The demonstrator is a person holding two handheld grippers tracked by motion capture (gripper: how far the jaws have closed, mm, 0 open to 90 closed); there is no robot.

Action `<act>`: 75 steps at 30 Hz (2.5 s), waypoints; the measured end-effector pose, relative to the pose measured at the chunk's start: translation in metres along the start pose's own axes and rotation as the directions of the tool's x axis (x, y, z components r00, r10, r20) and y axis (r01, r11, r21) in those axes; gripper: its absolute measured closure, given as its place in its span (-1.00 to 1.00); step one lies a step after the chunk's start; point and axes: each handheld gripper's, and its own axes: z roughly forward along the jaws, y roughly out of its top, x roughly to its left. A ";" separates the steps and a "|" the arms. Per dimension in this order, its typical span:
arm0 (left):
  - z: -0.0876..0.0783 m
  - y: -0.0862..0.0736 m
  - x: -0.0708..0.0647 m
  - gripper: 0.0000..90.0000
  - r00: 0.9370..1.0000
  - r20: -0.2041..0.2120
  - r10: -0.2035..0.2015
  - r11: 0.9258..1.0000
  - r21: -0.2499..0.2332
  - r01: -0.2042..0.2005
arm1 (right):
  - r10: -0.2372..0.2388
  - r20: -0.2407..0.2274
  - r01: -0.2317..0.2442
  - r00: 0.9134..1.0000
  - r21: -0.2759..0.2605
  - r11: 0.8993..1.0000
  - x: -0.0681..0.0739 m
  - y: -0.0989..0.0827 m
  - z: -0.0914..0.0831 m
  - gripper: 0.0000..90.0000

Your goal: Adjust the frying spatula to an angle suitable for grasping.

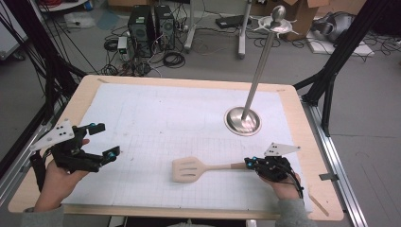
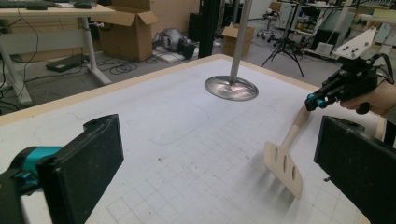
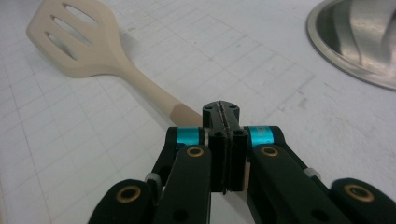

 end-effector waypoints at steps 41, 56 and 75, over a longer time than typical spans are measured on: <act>0.006 0.000 0.002 -0.96 1.000 0.012 -0.004 1.000 0.001 0.004 | 0.010 0.077 -0.013 0.997 0.045 0.999 -0.007 -0.021 0.002 1.00; 0.005 0.000 0.002 -0.96 1.000 0.010 -0.002 1.000 0.003 0.002 | -0.022 0.075 0.014 0.997 0.102 0.995 -0.003 -0.020 0.006 1.00; 0.003 -0.003 0.001 -0.96 1.000 -0.004 -0.004 1.000 0.012 0.004 | -0.027 0.119 0.020 0.992 0.060 0.998 -0.012 -0.021 0.009 1.00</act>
